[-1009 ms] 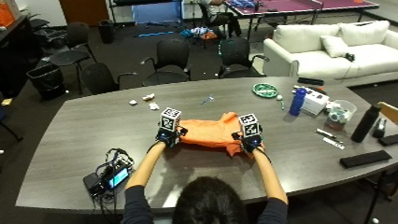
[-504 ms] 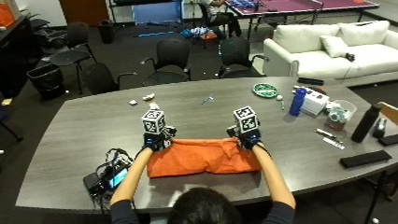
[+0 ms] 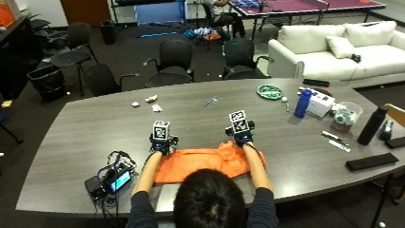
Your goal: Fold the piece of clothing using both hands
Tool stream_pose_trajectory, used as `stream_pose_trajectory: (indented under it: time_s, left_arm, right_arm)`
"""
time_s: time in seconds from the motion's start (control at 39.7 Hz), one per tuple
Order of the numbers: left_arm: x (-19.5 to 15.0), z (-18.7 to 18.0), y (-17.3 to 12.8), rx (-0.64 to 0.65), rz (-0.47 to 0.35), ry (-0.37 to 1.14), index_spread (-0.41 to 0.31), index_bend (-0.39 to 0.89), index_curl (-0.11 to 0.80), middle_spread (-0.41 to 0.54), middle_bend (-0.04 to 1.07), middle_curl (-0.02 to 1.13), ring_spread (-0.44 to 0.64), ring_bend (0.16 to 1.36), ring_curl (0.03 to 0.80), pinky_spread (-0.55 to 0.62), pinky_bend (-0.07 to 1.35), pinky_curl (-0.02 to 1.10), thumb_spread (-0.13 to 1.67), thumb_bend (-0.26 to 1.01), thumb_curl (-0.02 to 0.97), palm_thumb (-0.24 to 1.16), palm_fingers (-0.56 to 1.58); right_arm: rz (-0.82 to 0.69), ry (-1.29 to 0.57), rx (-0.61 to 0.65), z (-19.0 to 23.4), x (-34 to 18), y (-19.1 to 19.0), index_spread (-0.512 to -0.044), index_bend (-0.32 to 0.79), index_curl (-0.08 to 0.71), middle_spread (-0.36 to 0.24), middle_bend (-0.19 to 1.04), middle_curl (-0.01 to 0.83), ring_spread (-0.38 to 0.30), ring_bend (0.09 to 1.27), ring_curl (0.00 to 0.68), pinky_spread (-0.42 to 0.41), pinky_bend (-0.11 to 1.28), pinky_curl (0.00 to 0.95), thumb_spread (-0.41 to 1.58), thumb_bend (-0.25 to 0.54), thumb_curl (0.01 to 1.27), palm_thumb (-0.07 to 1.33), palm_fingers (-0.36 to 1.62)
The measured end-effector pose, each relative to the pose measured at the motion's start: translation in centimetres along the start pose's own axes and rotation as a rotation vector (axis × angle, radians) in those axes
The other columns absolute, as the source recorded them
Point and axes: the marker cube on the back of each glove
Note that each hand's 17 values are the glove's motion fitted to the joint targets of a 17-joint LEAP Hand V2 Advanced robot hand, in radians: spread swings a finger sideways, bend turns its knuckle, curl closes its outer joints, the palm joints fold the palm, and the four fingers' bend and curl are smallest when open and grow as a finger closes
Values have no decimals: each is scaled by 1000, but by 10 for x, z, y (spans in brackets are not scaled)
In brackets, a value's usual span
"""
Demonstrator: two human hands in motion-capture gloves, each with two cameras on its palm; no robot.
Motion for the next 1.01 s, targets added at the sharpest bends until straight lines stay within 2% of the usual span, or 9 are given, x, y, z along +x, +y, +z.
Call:
stream_pose_trajectory:
  time_s: [0.1,0.2,0.3,0.48,0.63,0.83,0.88,0.96,1.01]
  left_arm:
    - [-1,-13,20,80,3,36,-185,89,501,-172,221,557,-183,395,460,-94,227,364,1207,-32,532,683,715]
    - [3,-21,42,171,11,79,-164,115,471,-145,175,515,-145,396,442,-55,208,359,1244,-23,520,643,694]
    - [10,-16,66,238,35,100,-157,150,459,-116,161,485,-104,387,430,-14,180,352,1276,-29,499,582,661]
    - [19,20,78,213,46,115,-146,209,467,-71,145,455,-38,373,419,59,154,340,1321,-26,464,501,592]
    - [30,62,67,186,58,213,-131,230,479,7,86,405,79,392,423,166,183,343,1331,-50,409,352,410]
    - [28,93,49,219,1,172,-92,163,452,101,112,335,273,401,399,329,233,348,1294,-47,339,166,174]
    - [27,94,47,237,-13,158,-89,163,444,113,129,326,303,399,387,350,235,342,1288,-42,328,143,151]
    - [26,91,45,271,-15,147,-89,169,437,126,147,319,343,397,375,379,235,339,1275,-37,315,110,133]
    - [28,92,46,239,5,150,-88,168,431,132,159,316,361,398,366,394,235,336,1267,-31,310,99,135]
  right_arm:
    - [75,-32,-24,-7,25,22,-299,112,354,-210,219,462,-232,439,409,-196,455,361,987,-42,507,926,839]
    - [167,-99,-138,-1,48,47,-294,96,331,-182,182,449,-207,430,401,-164,465,356,1062,-44,474,845,817]
    - [261,-198,-277,20,70,74,-271,62,303,-130,169,435,-145,431,405,-89,498,371,1129,-74,425,691,703]
    - [360,-356,-317,67,96,86,-241,40,244,-45,163,414,-39,456,405,19,590,386,1190,-61,369,521,605]
    - [392,-506,-360,100,100,85,-228,22,194,7,166,394,18,510,404,79,693,400,1213,-37,342,446,576]
    - [493,-490,-299,115,103,72,-222,-39,105,13,177,376,-53,696,424,-32,843,416,1217,-5,347,484,707]
    - [455,-497,-272,114,101,69,-263,-89,71,2,165,371,-80,754,439,-108,916,432,1222,22,362,547,745]
    - [394,-511,-291,114,94,68,-289,-104,30,-13,173,371,-115,818,452,-190,976,436,1226,44,373,615,783]
    - [403,-504,-321,114,92,69,-298,-105,7,-28,209,381,-149,863,462,-244,993,436,1224,70,387,680,851]
